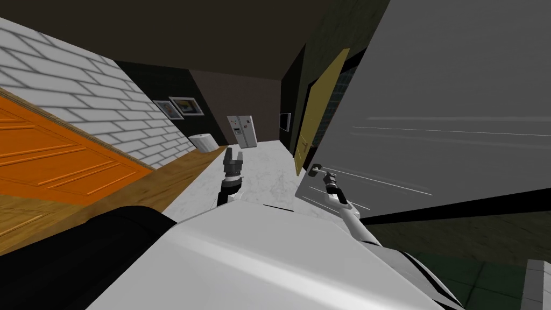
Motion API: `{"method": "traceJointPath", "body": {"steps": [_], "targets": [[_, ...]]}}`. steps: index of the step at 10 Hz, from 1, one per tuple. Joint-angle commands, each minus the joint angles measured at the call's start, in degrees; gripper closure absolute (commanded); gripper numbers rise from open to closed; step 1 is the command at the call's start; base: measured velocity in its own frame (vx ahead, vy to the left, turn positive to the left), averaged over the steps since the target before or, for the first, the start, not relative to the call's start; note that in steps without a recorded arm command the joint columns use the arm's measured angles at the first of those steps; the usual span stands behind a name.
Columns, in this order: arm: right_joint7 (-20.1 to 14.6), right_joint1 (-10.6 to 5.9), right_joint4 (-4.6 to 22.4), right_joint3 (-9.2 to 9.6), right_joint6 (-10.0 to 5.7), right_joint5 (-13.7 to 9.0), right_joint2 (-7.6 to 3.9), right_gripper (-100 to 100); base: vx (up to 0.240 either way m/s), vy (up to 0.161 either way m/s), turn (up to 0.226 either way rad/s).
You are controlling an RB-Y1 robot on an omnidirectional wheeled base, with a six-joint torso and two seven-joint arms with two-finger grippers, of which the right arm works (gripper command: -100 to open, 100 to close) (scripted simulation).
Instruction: Pull the door open
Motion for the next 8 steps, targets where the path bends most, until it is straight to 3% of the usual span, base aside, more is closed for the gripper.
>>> {"method": "traceJointPath", "body": {"steps": [1, 2, 3, 4, 8], "targets": [[-0.6, 0.08, -0.8, 1.31, 0.08, 0.2, 0.26, 100, -0.198, -0.052, 0.125], [-1.1, 0.21, -1.1, 1.92, -0.03, 0.3, 0.03, 100, -0.198, -0.037, 0.085], [-0.8, 0.25, -0.7, 1.05, 0.10, 0.1, -0.48, 100, -0.095, -0.022, 0.003], [-3.0, 1.68, -1.3, 2.87, -1.07, 0.0, -2.23, 100, -0.154, -0.009, 0.095], [-7.0, 4.30, -2.7, 6.27, -3.54, -0.3, -5.69, 100, -0.154, -0.018, 0.093]]}}
